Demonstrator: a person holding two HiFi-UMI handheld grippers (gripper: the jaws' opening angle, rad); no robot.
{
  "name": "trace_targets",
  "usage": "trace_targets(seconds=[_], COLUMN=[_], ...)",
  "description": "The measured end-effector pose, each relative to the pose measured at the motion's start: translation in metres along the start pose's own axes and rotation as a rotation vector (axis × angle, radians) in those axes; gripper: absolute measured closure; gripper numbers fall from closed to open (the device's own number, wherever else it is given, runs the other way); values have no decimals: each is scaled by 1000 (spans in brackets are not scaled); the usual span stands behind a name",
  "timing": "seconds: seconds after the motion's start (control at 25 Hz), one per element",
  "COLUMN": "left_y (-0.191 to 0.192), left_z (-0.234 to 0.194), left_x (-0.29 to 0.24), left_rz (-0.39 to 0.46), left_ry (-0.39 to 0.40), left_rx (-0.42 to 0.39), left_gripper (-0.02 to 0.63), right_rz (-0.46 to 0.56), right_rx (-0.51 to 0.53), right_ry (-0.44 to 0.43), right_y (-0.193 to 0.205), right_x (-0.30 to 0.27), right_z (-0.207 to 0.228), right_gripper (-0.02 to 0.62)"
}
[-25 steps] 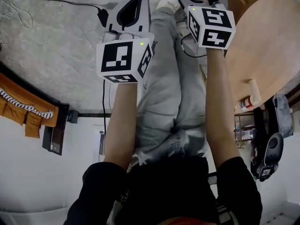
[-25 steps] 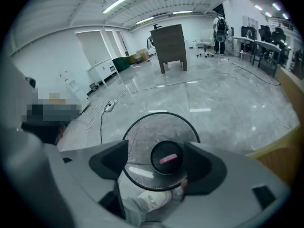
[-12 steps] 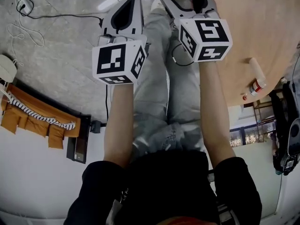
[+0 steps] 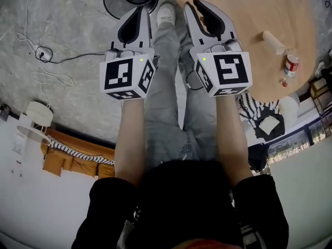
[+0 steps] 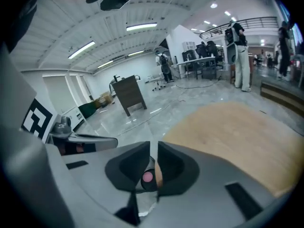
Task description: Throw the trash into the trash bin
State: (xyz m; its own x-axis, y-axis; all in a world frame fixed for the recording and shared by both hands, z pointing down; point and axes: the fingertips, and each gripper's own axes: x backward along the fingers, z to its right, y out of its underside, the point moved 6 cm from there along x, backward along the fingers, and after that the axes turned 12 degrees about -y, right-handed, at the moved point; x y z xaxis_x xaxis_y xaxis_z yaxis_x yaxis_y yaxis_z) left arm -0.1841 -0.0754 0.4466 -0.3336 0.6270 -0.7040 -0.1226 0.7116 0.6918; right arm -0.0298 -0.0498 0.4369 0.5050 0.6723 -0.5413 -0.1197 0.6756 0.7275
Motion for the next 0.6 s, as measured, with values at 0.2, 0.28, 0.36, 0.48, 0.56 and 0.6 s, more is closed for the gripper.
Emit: trace_targets(seconds=[0.2, 0.28, 0.36, 0.48, 0.56, 0.6], left_y=[-14, -15, -16, -17, -14, -12], left_z=[45, 68, 92, 127, 148, 158], left_x=[-3, -6, -7, -4, -1, 0], left_rz=[-13, -20, -22, -23, -32, -37], left_ry=[106, 150, 192, 248, 278, 291], left_rx=[-104, -140, -174, -219, -245, -256], left_gripper=[601, 601, 601, 601, 601, 601], right_rz=[81, 111, 146, 183, 185, 181], right_rx=[-89, -122, -155, -190, -208, -215], right_ry=[171, 237, 298, 375, 401, 411], right_y=[-1, 3, 8, 18, 27, 32], right_x=[67, 96, 125, 164, 185, 194], right_z=[28, 40, 52, 66, 73, 77], right_gripper=[570, 572, 572, 569, 483, 436])
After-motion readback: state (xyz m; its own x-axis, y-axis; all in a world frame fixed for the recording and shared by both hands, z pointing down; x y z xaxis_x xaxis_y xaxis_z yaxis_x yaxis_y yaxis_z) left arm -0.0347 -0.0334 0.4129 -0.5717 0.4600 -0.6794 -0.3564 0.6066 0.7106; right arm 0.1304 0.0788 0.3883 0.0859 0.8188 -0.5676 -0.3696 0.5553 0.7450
